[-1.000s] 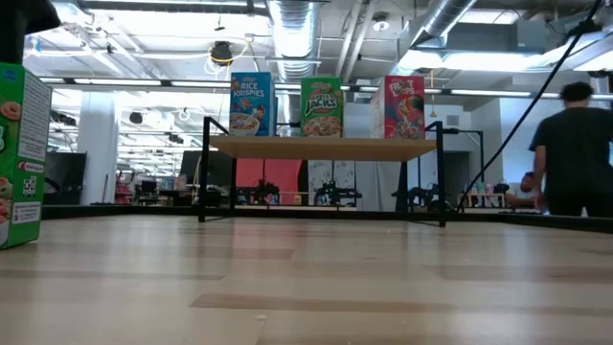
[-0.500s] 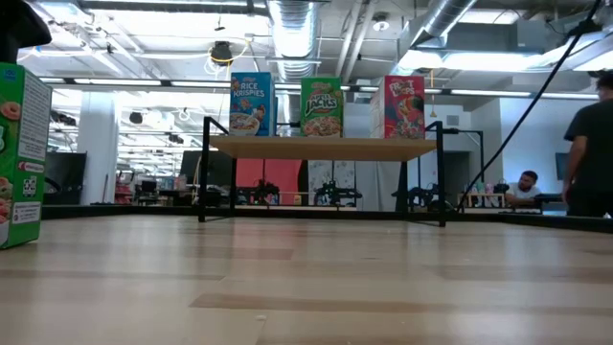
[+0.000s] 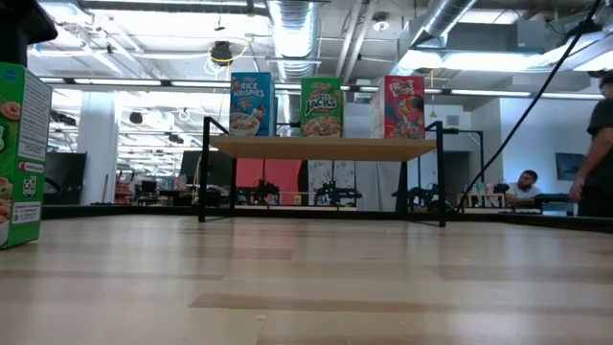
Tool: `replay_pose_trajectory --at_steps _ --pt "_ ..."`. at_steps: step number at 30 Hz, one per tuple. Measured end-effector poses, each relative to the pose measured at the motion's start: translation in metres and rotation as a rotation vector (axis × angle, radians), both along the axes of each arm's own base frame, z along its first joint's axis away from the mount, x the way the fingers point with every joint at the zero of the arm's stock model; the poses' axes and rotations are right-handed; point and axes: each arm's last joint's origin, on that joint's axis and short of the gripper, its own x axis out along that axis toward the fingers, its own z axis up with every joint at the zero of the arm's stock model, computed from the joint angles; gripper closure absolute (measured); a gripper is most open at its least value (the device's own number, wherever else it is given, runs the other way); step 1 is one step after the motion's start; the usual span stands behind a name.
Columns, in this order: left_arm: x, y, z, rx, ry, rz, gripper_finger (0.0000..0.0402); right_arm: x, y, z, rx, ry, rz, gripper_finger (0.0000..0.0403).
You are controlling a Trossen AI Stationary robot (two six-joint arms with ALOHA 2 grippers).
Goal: Stack cereal on shelf
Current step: Put the green cereal box on the shelf aligned with the other green cereal boxes
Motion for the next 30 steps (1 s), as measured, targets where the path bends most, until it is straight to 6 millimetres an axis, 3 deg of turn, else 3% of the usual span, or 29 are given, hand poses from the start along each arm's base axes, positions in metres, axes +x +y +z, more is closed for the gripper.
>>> replay_pose_trajectory --at_steps 30 --pt "-0.0039 0.0037 -0.0026 -0.003 0.083 0.000 0.0111 0.0000 0.0006 0.0000 0.010 -0.001 -0.009 0.0122"
